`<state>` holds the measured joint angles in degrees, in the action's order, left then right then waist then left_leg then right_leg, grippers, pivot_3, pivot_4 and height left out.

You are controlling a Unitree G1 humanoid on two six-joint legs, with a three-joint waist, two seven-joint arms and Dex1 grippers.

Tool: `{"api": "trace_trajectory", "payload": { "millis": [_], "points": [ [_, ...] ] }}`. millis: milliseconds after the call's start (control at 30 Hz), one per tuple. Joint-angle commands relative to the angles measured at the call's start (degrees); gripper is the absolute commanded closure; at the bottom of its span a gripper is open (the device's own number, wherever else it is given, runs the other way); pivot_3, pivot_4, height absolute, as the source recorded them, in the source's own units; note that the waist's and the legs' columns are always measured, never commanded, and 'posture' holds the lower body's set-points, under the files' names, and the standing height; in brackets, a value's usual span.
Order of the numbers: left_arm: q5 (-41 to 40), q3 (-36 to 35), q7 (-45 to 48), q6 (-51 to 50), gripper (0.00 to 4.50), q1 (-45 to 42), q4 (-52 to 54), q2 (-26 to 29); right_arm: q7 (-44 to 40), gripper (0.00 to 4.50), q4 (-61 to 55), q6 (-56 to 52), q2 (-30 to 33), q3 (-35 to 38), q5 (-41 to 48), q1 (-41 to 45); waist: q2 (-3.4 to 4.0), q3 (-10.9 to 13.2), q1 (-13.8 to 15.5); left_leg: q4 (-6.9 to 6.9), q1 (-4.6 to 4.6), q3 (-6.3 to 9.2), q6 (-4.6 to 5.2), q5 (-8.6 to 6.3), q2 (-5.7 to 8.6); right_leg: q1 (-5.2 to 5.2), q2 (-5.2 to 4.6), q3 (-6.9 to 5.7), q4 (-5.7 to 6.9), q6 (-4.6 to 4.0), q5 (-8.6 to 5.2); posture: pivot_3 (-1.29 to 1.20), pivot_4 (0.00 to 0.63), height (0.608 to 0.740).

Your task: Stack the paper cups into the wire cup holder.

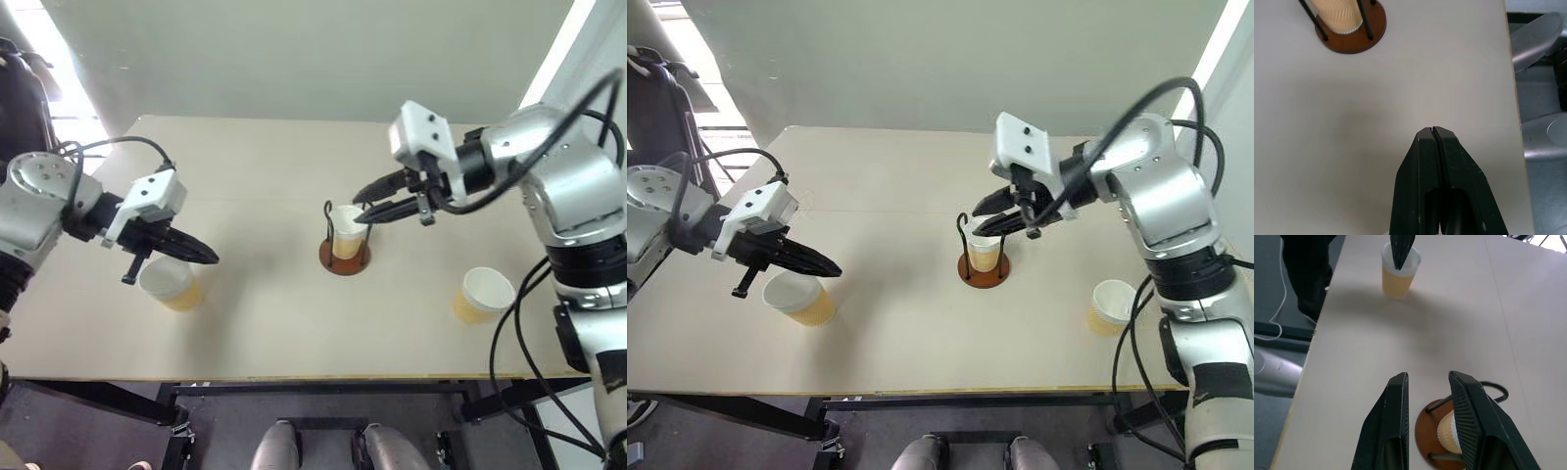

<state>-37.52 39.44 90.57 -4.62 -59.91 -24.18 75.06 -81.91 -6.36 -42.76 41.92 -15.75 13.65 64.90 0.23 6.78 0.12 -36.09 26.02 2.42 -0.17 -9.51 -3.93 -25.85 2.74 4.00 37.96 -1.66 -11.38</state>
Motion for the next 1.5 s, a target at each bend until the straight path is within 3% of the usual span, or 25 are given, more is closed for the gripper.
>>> {"api": "trace_trajectory", "payload": {
  "millis": [33, 133, 333, 667, 1067, 1267, 1367, 1500],
  "points": [
    [-0.7, -0.4, 1.9, -0.1, 4.5, 0.3, 2.8, 2.5, -1.5, 3.26, -2.4, 2.1, 3.0, 2.3, 1.8, -0.9, 0.0, 0.0, -0.1, 0.0, -0.01, 0.0, 0.0, 0.0, 0.0, 0.01, 0.0, 0.0, 0.0, 0.0, 0.0, 0.0, 0.15, 0.74],
    [0.7, 0.0, 1.9, 0.3, 4.5, -0.1, 3.6, 3.4, -1.3, 3.26, -3.4, 1.6, 4.1, 2.0, 2.8, -1.6, 0.0, 0.0, -0.2, 0.04, -0.04, 0.01, 0.0, 0.0, -0.01, -0.02, 0.01, 0.0, 0.04, 0.0, 0.0, 0.0, 0.15, 0.74],
    [11.6, 3.9, 1.9, 10.2, 4.5, -1.8, 2.3, 6.9, -1.3, 3.26, -4.1, 0.8, 6.5, 1.4, 3.3, -2.4, 0.01, 0.0, -0.3, 0.1, -0.07, 0.03, -0.04, -0.03, -0.04, -0.05, 0.03, 0.0, 0.04, -0.04, -0.03, 0.0, 0.15, 0.74],
    [18.6, 3.4, 1.9, 17.5, 4.5, 1.0, 2.2, 10.6, -2.7, 3.26, -3.3, 1.6, 8.8, 0.5, 3.2, -2.3, 0.01, 0.0, -0.5, 0.08, -0.04, 0.09, -0.09, -0.09, -0.03, -0.07, 0.03, 0.0, 0.04, -0.08, -0.05, 0.0, 0.15, 0.74],
    [21.7, -1.5, 1.9, 17.1, 4.5, 6.6, 8.9, 16.5, -4.5, 3.26, -1.7, 2.8, 9.5, -0.7, 2.7, -1.7, 0.0, 0.0, -0.7, 0.07, 0.0, 0.15, -0.32, -0.3, -0.03, -0.14, 0.04, 0.01, 0.04, -0.28, -0.15, 0.0, 0.15, 0.74],
    [23.0, -5.0, 1.9, 13.7, 4.5, 8.3, 11.0, 16.8, -5.0, 3.26, -1.3, 3.1, 9.3, -1.0, 2.4, -1.6, 0.0, 0.0, -0.7, 0.07, 0.0, 0.15, -0.35, -0.36, -0.03, -0.14, 0.04, 0.0, 0.04, -0.35, -0.2, 0.0, 0.15, 0.74],
    [24.2, -6.2, 1.9, 13.8, 3.9, 7.8, 11.2, 16.2, -5.2, 3.23, -1.2, 3.3, 9.2, -1.1, 2.2, -1.7, 0.0, 0.0, -0.7, 0.07, -0.01, 0.18, -0.36, -0.37, -0.02, -0.13, 0.04, 0.0, 0.04, -0.36, -0.2, 0.0, 0.15, 0.74],
    [25.9, -7.0, 1.9, 14.5, 2.51, 7.4, 11.0, 15.9, -5.2, 3.23, -0.8, 3.5, 9.2, -1.1, 1.8, -1.5, 0.0, 0.0, -0.7, 0.07, -0.02, 0.21, -0.36, -0.42, -0.01, -0.14, 0.05, 0.0, 0.05, -0.36, -0.2, 0.0, 0.15, 0.74]
  ]
}}
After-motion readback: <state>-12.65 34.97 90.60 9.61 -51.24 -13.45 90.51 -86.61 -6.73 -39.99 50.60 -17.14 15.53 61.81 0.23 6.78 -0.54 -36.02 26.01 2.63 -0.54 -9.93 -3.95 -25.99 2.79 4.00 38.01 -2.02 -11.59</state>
